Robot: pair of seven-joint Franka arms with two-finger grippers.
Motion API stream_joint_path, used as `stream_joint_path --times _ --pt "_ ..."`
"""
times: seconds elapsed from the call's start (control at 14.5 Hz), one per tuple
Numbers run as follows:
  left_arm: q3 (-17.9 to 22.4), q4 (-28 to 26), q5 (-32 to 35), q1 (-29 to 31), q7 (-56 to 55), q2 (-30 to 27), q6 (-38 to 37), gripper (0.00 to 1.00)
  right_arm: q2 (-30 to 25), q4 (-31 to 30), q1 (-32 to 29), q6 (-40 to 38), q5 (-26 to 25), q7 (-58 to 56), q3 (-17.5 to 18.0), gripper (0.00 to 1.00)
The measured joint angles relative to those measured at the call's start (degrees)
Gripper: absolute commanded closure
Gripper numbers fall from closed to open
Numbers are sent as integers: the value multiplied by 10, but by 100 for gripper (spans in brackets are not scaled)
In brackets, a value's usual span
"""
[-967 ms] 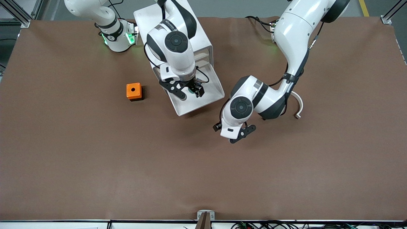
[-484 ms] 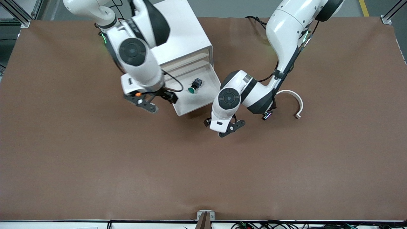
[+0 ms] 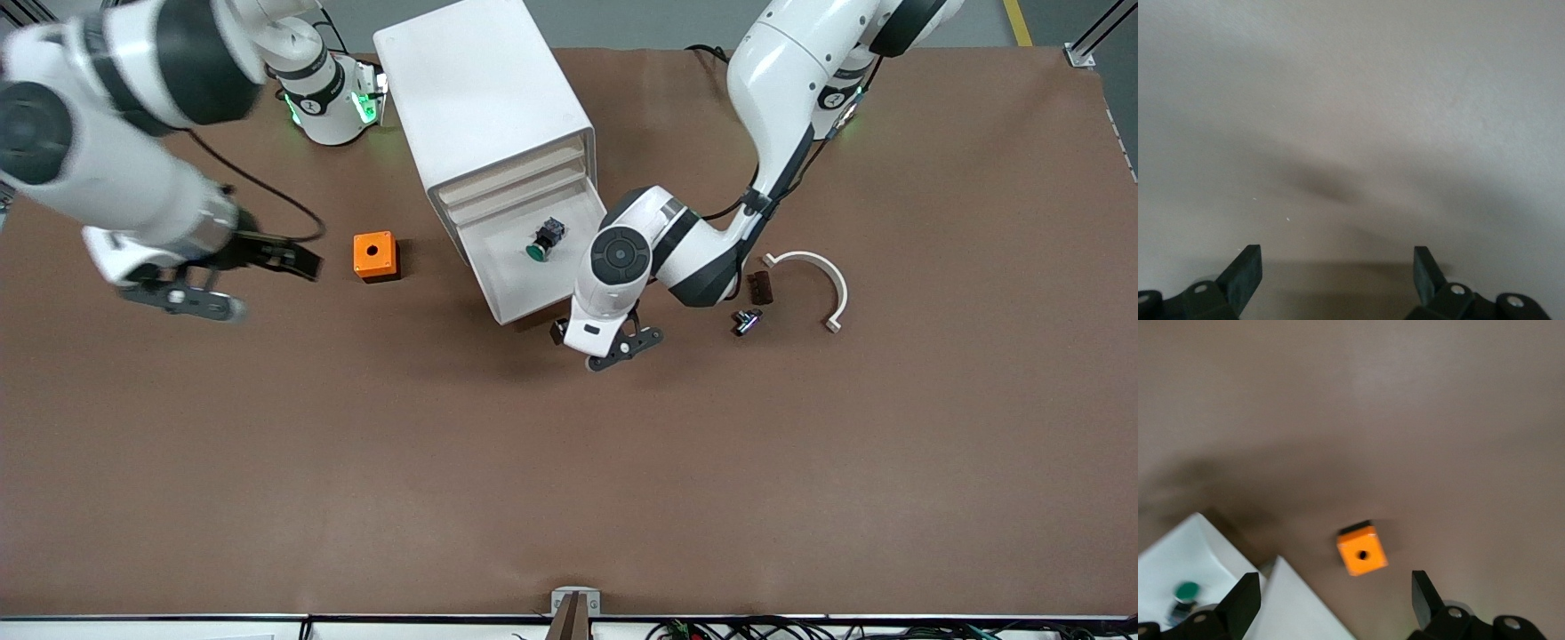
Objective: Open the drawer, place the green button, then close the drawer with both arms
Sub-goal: 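Raise the right gripper from the drawer while the left gripper pushes it, then push the drawer shut with the left gripper while the right arm withdraws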
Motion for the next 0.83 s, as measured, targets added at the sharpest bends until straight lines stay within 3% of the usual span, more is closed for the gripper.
stream_joint_path --times 0.35,0.83 --pt "0 -23 0 -24 0 0 15 0 -18 7 -103 -20 -49 -206 0 0" --pt "-1 -36 0 -50 -27 2 17 0 -17 11 -136 -20 -57 -241 3 0"
